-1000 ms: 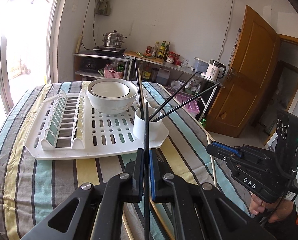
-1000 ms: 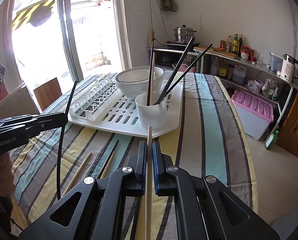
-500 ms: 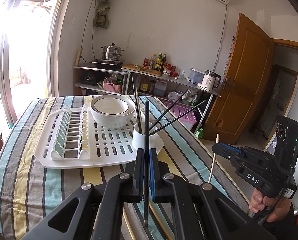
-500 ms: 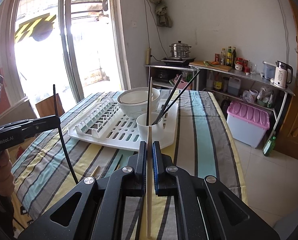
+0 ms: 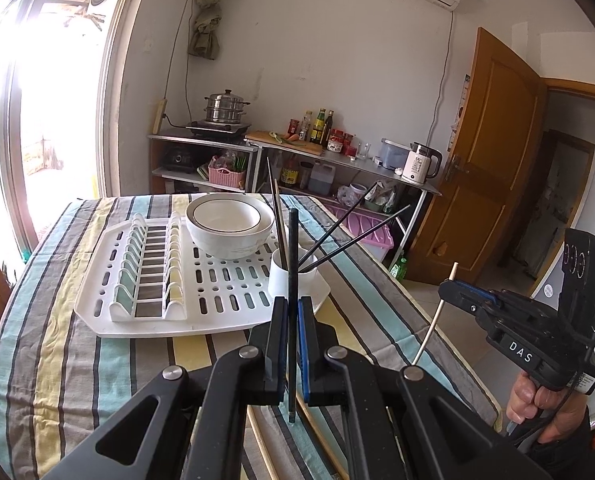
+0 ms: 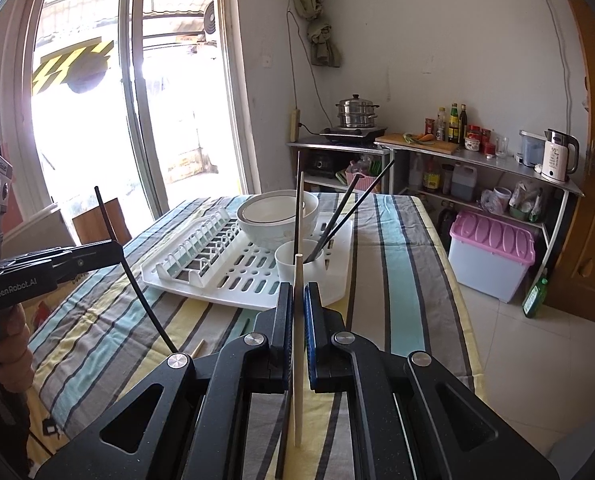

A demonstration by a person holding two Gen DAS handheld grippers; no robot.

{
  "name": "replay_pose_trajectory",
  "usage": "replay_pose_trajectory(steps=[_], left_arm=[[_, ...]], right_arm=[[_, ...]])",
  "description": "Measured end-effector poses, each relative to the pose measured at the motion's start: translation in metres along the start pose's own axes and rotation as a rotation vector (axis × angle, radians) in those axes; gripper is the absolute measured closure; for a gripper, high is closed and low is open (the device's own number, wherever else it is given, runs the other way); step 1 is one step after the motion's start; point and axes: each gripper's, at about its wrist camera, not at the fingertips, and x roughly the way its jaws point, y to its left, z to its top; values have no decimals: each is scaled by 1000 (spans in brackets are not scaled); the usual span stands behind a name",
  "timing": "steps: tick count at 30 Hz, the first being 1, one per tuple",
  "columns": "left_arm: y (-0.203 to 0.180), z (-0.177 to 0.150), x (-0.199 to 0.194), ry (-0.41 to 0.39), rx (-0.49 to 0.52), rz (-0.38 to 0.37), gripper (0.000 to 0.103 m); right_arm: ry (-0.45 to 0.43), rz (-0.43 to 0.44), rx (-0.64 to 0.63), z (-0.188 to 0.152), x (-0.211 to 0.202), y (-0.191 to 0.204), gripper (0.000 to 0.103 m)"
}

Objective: Organize utensils
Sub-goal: 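Lift both chopsticks and carry them over the white cup with both tools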

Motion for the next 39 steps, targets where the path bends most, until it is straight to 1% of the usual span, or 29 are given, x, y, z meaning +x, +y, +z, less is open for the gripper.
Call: replay_pose_trajectory(steps=[9, 16, 22, 30, 39], left_arm=[[2, 10, 5, 0, 23, 12, 99], [5, 29, 16, 1, 41, 20, 99], [4, 51, 28, -3, 58, 22, 99], [2, 88, 44, -19, 78, 10, 99], [-4, 123, 61, -37, 94, -3, 99]], right_arm=[[-21, 11, -1, 10, 0, 3, 97], [-21, 38, 1, 22, 14, 4, 97], [-26, 59, 15, 39, 29, -1, 97], [-72, 68, -2, 71, 44, 3, 97], [-108, 86, -1, 97, 63, 2, 97]])
